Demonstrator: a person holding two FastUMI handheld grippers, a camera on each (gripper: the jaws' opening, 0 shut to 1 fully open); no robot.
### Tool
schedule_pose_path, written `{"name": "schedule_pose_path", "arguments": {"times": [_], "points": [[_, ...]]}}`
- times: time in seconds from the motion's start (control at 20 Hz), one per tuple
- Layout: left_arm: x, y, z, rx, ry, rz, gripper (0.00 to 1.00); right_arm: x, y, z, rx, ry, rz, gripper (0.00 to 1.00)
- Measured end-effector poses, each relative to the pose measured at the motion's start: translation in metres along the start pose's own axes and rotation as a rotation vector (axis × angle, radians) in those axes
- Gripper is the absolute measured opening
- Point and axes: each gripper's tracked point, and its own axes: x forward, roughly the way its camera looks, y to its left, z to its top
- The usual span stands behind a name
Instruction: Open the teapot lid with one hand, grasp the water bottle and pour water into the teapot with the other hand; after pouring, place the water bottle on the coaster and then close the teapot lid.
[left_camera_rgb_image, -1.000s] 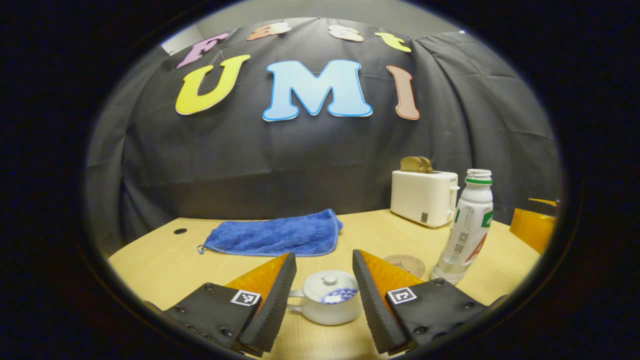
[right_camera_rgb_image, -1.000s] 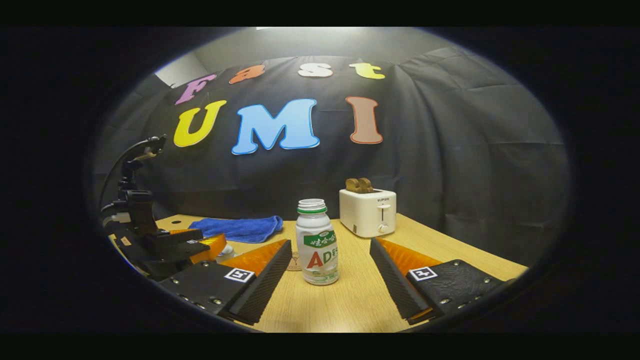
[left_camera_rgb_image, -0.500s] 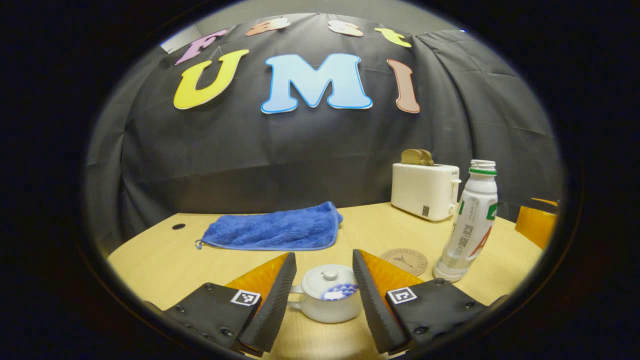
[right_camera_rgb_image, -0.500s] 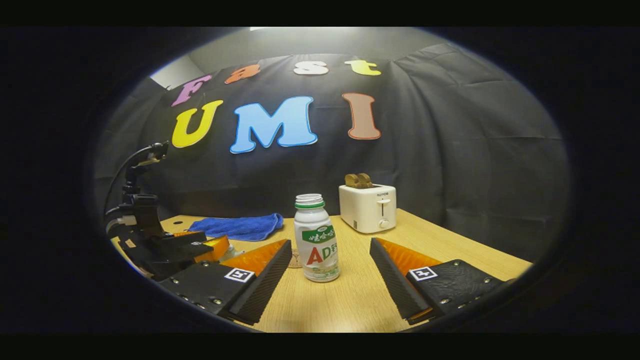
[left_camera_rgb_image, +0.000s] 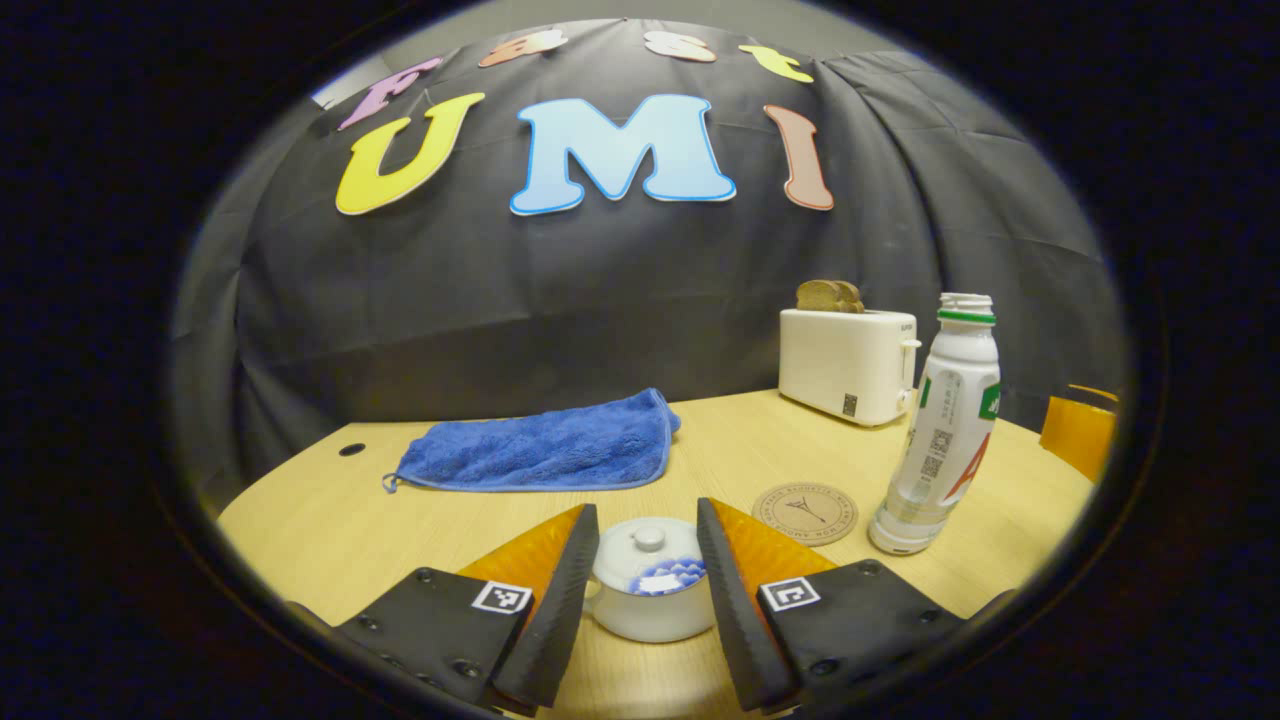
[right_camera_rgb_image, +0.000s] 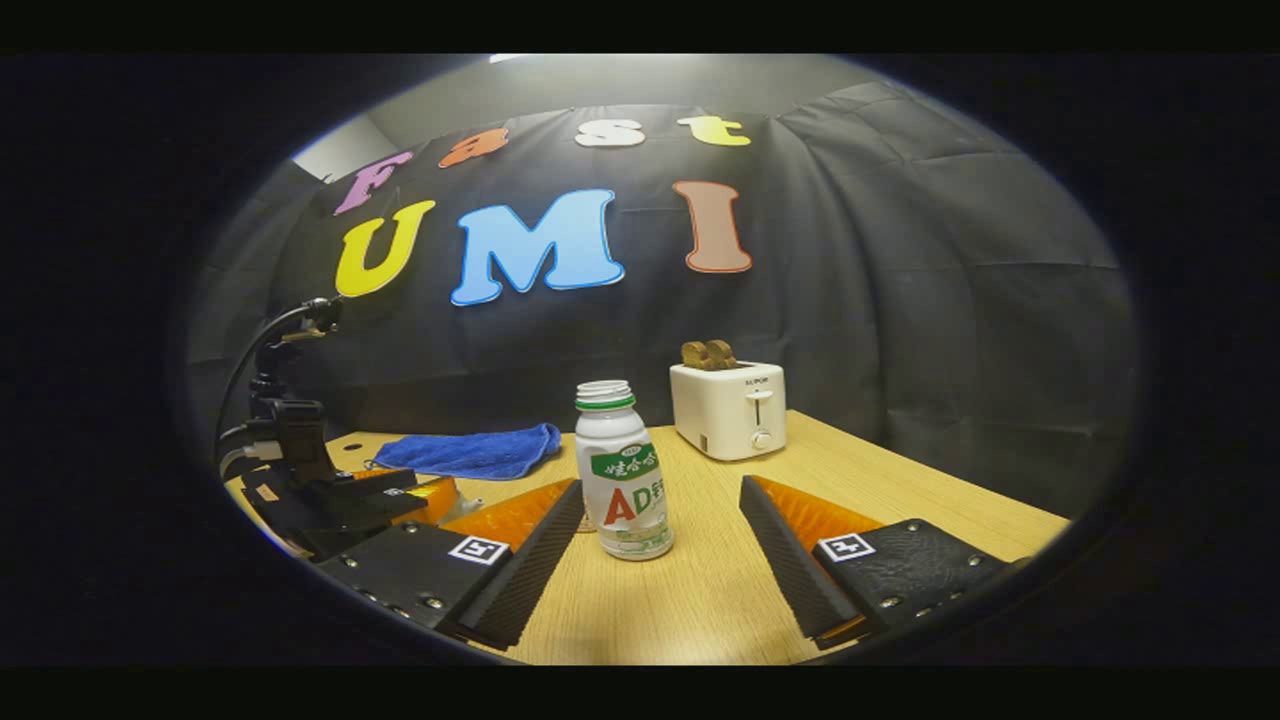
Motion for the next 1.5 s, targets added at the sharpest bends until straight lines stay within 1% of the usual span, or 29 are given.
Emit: {"name": "schedule_pose_path", "arguments": {"times": [0.15,0.25,0.3,0.45,0.6,0.7,0.75,0.8,0.85,0.95,1.0,1.05,1.1,1.2,1.25,1.3,1.35,1.4,1.45,1.5], "points": [[0.001,0.003,0.005,0.016,-0.014,0.013,0.67,-0.001,-0.002,-0.003,0.009,0.009,-0.002,0.97],[0.003,0.003,0.005,0.010,-0.018,0.011,0.35,-0.001,-0.003,-0.004,0.012,0.012,-0.003,0.97],[0.002,0.000,0.005,0.011,-0.018,0.000,0.30,-0.001,-0.003,-0.005,0.012,0.011,-0.004,0.97],[0.001,0.000,0.006,0.016,-0.019,-0.003,0.22,-0.001,-0.003,-0.006,0.013,0.016,-0.004,0.97],[0.000,0.001,0.007,-0.007,-0.024,-0.018,0.17,-0.001,-0.006,-0.009,0.013,0.018,-0.008,0.97],[-0.003,0.003,0.012,-0.042,-0.041,-0.031,0.17,0.000,-0.006,-0.011,0.016,0.024,-0.007,0.97],[-0.004,0.004,0.016,-0.054,-0.050,-0.037,0.14,0.000,-0.007,-0.012,0.018,0.028,-0.006,0.97],[-0.006,0.005,0.019,-0.071,-0.062,-0.045,0.14,0.001,-0.007,-0.014,0.019,0.031,-0.005,0.97],[-0.009,0.007,0.024,-0.091,-0.075,-0.055,0.17,0.002,-0.007,-0.015,0.019,0.035,-0.003,0.97],[-0.013,0.010,0.030,-0.118,-0.095,-0.063,0.17,0.003,-0.006,-0.018,0.022,0.043,0.002,0.97],[-0.013,0.015,0.030,-0.122,-0.102,-0.055,0.17,0.004,-0.006,-0.019,0.024,0.046,0.003,0.97],[-0.015,0.021,0.032,-0.122,-0.105,-0.046,0.14,0.006,-0.005,-0.019,0.026,0.048,0.007,0.97],[-0.017,0.026,0.032,-0.123,-0.108,-0.035,0.17,0.008,-0.003,-0.020,0.028,0.049,0.011,0.97],[-0.019,0.036,0.033,-0.125,-0.114,-0.016,0.17,0.013,0.000,-0.021,0.024,0.052,0.017,0.97],[-0.021,0.041,0.035,-0.124,-0.117,-0.005,0.17,0.016,0.003,-0.022,0.012,0.053,0.023,0.97],[-0.022,0.045,0.035,-0.124,-0.122,0.006,0.14,0.020,0.005,-0.022,-0.007,0.054,0.029,0.97],[-0.023,0.048,0.037,-0.129,-0.126,0.012,0.14,0.024,0.008,-0.022,-0.031,0.053,0.034,0.97],[-0.024,0.051,0.036,-0.135,-0.128,0.015,0.17,0.029,0.010,-0.022,-0.058,0.054,0.035,0.97],[-0.026,0.054,0.038,-0.141,-0.131,0.019,0.13,0.034,0.011,-0.022,-0.080,0.055,0.035,0.97],[-0.026,0.057,0.037,-0.144,-0.134,0.025,0.13,0.038,0.012,-0.023,-0.094,0.055,0.035,0.97]]}}
